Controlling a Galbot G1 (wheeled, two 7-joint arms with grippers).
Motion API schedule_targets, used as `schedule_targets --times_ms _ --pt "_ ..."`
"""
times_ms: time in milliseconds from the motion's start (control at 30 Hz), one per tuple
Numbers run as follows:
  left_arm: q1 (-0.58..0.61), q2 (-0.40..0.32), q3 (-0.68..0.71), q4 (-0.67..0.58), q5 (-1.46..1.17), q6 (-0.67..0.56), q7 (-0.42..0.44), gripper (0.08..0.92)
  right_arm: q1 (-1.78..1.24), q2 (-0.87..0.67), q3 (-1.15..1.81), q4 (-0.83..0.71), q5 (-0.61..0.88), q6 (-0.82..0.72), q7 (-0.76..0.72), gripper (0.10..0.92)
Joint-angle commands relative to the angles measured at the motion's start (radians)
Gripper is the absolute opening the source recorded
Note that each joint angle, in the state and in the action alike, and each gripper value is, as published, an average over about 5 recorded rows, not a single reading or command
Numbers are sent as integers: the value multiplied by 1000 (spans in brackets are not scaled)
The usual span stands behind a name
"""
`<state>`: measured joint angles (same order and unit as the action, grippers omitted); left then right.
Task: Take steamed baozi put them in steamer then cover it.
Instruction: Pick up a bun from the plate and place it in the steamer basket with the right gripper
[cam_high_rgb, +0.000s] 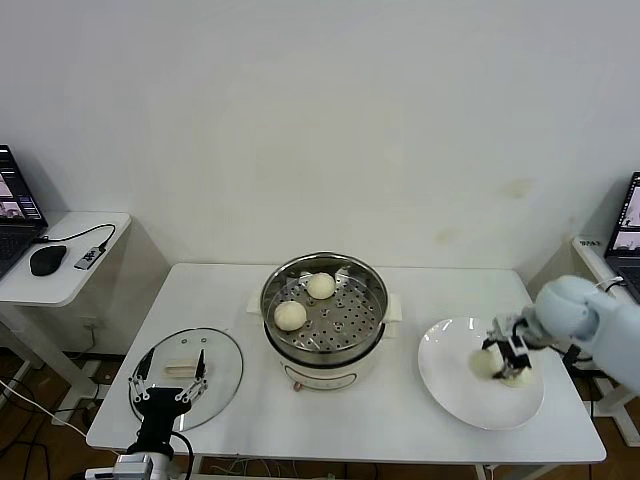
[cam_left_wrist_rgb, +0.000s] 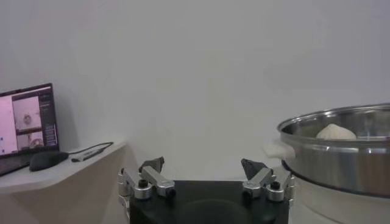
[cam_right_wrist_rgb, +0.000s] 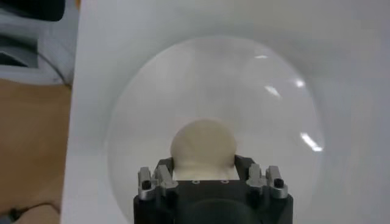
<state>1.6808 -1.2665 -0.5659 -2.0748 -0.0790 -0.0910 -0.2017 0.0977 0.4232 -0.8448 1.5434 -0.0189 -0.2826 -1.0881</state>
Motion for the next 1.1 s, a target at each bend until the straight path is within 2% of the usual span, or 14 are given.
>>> schedule_targets --times_ms 33,300,533,833,1100 --pt "-1 3 -1 0 -2 -1 0 823 483 107 -209 -34 171 -1 -21 619" --pt "-10 -2 0 2 -3 1 -1 823 616 369 -314 -25 277 31 21 627" --pt "-7 -10 -6 0 -1 0 -2 823 586 538 -373 -42 302 177 63 628" --pt "-1 -21 -27 -6 0 -1 -4 823 505 693 -453 -100 134 394 74 632" --pt "7 -33 -35 -19 1 -2 -6 823 477 750 -492 -132 -9 515 54 636"
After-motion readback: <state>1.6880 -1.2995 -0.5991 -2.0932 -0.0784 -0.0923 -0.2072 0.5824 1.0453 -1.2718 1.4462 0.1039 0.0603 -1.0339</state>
